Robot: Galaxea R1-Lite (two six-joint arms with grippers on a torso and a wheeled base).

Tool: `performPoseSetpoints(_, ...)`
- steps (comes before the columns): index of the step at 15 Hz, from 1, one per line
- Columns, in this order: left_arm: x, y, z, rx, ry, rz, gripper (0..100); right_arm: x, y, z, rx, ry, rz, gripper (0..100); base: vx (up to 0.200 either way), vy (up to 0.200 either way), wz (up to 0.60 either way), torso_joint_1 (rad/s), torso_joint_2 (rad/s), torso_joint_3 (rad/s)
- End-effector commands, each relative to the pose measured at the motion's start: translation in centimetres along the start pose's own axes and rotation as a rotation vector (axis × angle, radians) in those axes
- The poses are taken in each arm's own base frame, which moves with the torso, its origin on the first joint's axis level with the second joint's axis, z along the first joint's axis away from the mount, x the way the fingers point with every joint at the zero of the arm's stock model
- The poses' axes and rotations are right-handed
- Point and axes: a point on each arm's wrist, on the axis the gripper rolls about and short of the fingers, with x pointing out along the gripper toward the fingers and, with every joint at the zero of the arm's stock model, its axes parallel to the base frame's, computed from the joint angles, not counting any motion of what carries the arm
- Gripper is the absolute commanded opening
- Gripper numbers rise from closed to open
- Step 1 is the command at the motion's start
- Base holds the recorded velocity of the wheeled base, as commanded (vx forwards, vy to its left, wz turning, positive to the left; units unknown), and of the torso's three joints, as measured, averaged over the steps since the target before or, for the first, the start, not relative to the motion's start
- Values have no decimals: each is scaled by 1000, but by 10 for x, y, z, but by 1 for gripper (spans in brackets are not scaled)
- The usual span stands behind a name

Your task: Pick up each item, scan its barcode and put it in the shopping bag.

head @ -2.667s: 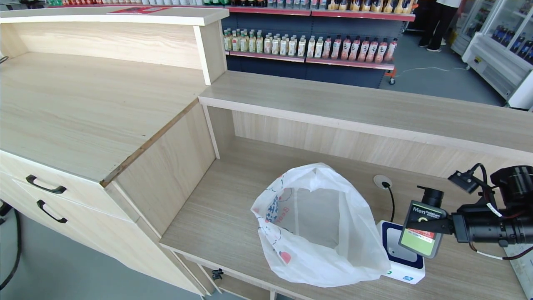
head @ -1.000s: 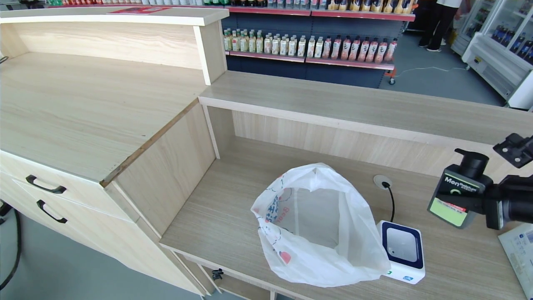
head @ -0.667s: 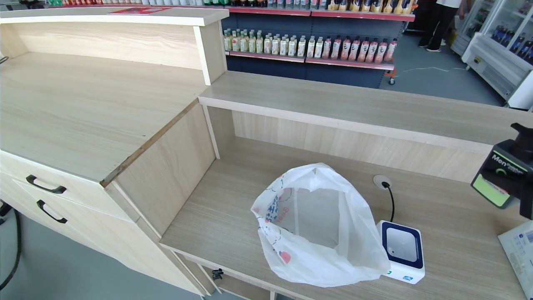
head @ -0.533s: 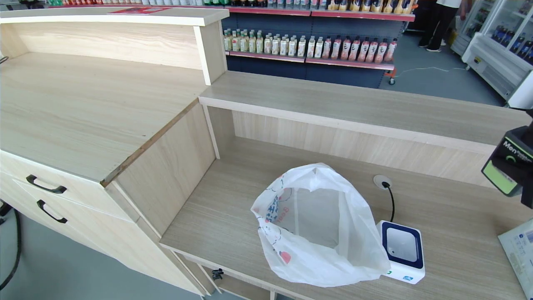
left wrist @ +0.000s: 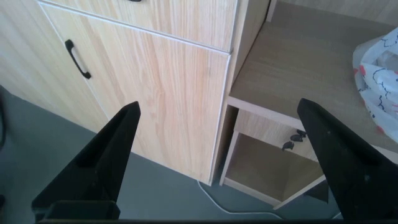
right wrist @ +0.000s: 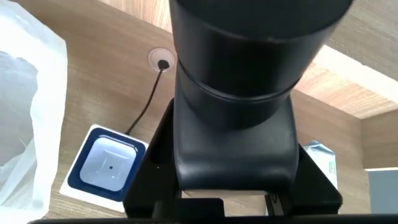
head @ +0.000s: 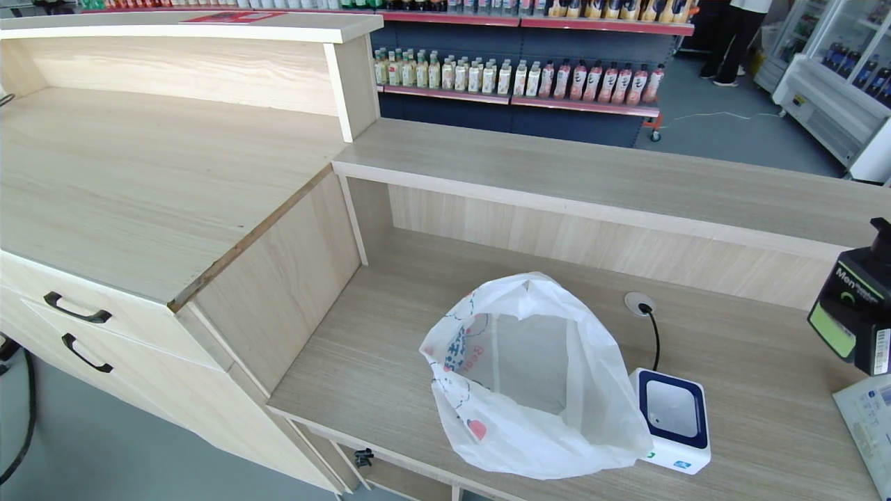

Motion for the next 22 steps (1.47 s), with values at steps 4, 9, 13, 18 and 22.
performPoseSetpoints(4,0,0,0,0,-1,1,100,-4,16,-6,-13,60,110,0,0,0,600,4,1,1)
performPoseSetpoints(9,0,0,0,0,-1,-1,100,9,30,-15,35,201,207,0,0,0,240,4,3,1)
performPoseSetpoints(13,0,0,0,-2,-1,1,100,50,36,-19,141,284,290,0,0,0,0,0,0,0)
performPoseSetpoints(18,0,0,0,0,-1,1,100,95,29,-54,138,301,501,0,0,0,0,0,0,0)
performPoseSetpoints(22,0,0,0,0,-1,1,100,121,16,-79,36,190,704,0,0,0,0,0,0,0)
